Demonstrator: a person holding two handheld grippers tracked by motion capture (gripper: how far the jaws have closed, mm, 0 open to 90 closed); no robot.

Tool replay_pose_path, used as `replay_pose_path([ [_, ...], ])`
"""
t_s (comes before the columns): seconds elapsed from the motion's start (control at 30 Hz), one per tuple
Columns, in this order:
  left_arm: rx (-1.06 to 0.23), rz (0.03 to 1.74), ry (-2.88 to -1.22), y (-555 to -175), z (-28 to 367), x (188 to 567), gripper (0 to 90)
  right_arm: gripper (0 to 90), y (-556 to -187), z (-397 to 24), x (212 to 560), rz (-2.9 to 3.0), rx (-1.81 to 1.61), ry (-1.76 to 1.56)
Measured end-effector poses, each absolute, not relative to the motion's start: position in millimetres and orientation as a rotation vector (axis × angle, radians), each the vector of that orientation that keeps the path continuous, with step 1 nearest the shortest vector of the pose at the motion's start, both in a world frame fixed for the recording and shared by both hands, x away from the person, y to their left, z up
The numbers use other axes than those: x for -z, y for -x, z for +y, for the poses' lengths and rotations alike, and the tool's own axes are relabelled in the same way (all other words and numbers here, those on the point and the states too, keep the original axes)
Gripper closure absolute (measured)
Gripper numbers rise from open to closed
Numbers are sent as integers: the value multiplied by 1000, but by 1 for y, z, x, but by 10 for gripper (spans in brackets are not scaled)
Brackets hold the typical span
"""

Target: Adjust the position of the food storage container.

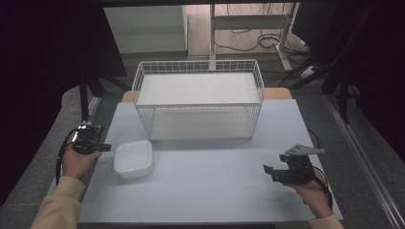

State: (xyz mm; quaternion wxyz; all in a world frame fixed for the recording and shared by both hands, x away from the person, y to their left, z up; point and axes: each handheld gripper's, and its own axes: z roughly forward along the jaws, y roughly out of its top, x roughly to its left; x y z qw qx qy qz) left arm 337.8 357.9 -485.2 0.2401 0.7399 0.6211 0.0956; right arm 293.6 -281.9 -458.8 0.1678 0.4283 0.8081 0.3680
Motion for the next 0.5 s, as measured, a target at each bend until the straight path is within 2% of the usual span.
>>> replay_pose_path([
  [0.23, -235, 1682, -2004, -347, 361, 489, 900, 234, -294, -281, 460, 2302, -1035, -1221],
  [0.5, -198, 1617, -2065, -352, 346, 492, 900, 234, -293, -282, 459, 2297, -1039, -1217],
])
